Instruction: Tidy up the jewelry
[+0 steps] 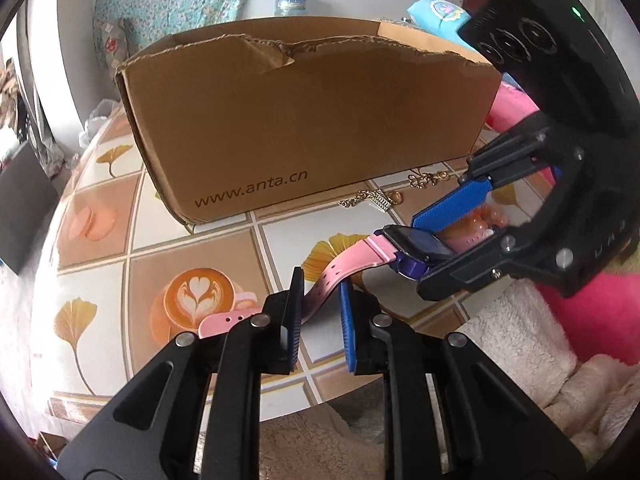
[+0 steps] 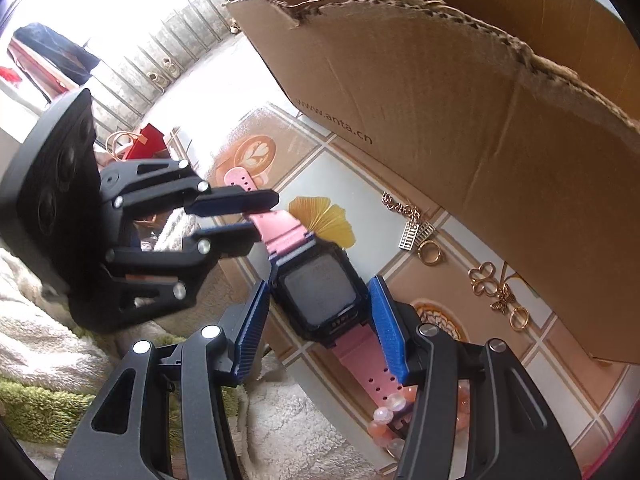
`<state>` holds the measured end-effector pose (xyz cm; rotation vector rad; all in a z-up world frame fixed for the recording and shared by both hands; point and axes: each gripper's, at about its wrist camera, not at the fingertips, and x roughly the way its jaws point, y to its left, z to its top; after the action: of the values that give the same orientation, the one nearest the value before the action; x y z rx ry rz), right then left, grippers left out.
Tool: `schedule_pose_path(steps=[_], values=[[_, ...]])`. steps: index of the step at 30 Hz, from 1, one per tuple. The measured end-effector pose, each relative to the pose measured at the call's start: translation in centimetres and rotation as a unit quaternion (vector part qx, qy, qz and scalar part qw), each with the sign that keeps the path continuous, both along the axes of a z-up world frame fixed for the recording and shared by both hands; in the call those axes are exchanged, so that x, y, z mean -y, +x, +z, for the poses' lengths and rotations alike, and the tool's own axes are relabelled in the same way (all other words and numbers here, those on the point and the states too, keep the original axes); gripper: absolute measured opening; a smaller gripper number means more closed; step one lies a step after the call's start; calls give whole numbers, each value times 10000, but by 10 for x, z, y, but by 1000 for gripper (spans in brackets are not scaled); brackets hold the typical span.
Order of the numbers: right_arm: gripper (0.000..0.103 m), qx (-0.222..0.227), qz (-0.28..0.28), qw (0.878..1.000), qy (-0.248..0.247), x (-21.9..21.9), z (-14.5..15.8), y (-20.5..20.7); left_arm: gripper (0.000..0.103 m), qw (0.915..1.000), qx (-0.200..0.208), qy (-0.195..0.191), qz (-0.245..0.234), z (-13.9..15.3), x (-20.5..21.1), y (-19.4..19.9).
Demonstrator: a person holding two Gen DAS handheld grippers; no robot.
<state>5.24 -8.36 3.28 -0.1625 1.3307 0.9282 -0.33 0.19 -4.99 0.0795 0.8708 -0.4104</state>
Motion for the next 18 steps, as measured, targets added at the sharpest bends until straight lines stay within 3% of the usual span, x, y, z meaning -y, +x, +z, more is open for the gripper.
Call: schedule_pose_path(steps=[9,18], values=[[51,694,-93,9973,-230,8,9,-29,15,9957,-596,-682,186,2,-23,21],[51,1461,-276,9868,-635,26,18,-55,14,9939,-761,-743,300,-2,-19,25]])
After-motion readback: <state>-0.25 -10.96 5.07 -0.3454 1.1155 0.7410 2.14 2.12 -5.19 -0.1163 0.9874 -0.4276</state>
